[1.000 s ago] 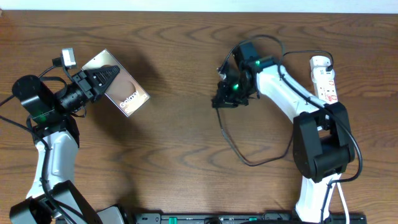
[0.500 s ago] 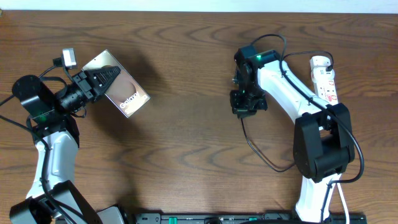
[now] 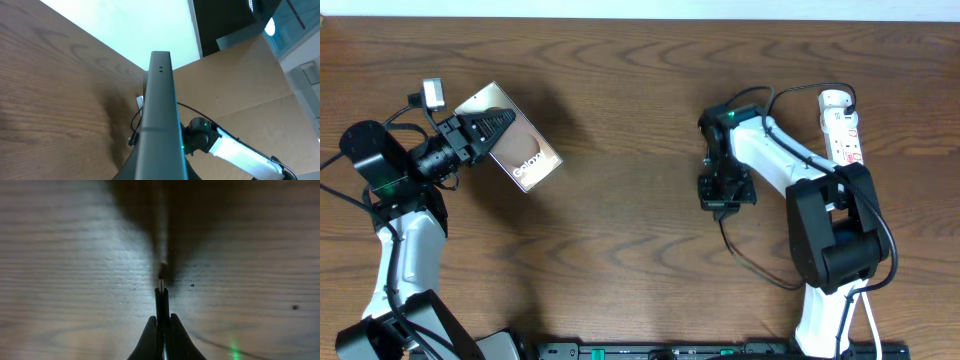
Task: Plug charger to phone and switch on socket
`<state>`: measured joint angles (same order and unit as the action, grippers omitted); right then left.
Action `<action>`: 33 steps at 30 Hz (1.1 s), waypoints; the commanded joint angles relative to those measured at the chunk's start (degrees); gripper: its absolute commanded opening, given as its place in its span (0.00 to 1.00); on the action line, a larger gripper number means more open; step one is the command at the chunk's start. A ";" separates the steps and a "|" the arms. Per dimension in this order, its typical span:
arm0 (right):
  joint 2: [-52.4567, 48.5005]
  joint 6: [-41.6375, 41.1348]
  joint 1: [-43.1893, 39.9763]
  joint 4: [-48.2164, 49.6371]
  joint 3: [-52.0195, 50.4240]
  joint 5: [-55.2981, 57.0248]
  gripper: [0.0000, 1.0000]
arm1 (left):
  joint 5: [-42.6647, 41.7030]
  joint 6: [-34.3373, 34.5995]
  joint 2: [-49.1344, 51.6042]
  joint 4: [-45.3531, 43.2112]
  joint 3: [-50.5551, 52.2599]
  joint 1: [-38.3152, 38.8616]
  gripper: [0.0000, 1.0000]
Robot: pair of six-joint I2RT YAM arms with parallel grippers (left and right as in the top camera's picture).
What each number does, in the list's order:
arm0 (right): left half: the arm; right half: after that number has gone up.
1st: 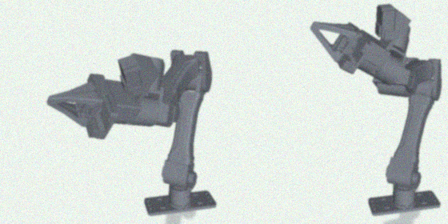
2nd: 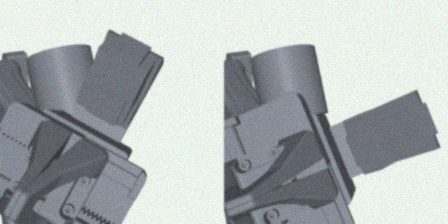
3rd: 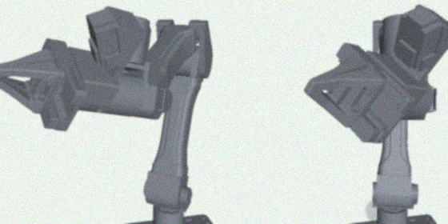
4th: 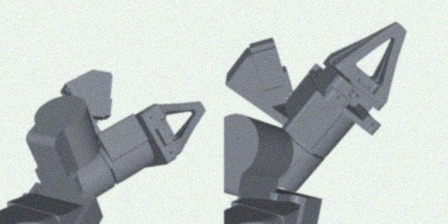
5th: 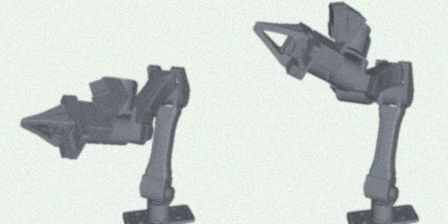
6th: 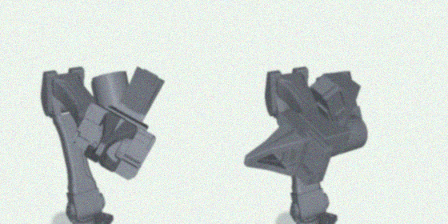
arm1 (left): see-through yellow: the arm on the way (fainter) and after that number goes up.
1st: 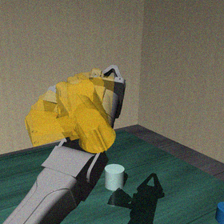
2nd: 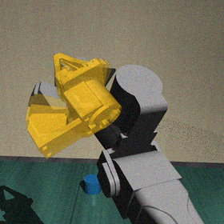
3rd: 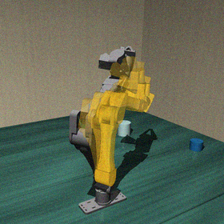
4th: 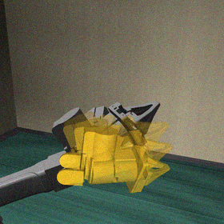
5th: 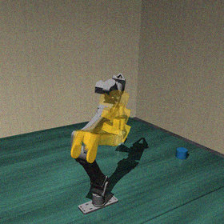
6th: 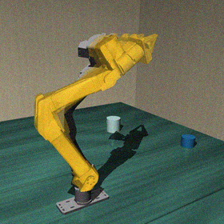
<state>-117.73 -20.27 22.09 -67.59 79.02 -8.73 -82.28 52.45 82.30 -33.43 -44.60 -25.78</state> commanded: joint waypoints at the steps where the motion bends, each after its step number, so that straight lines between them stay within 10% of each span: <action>1: -0.04 -2.14 1.53 1.25 -1.95 0.63 0.01 | -1.95 -0.96 -0.33 -0.48 -0.44 -0.28 0.08; 23: -0.02 1.97 0.83 2.43 9.57 -1.68 0.01 | -2.82 -1.40 -0.33 -0.50 -0.44 -0.28 0.07; 33: -0.02 37.18 1.62 0.11 20.35 -51.01 0.01 | -3.72 -1.79 -0.33 -0.50 -0.44 -0.28 0.07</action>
<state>-117.73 -0.64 22.85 -66.15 98.52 -36.01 -83.94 51.44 82.30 -33.45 -44.60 -25.78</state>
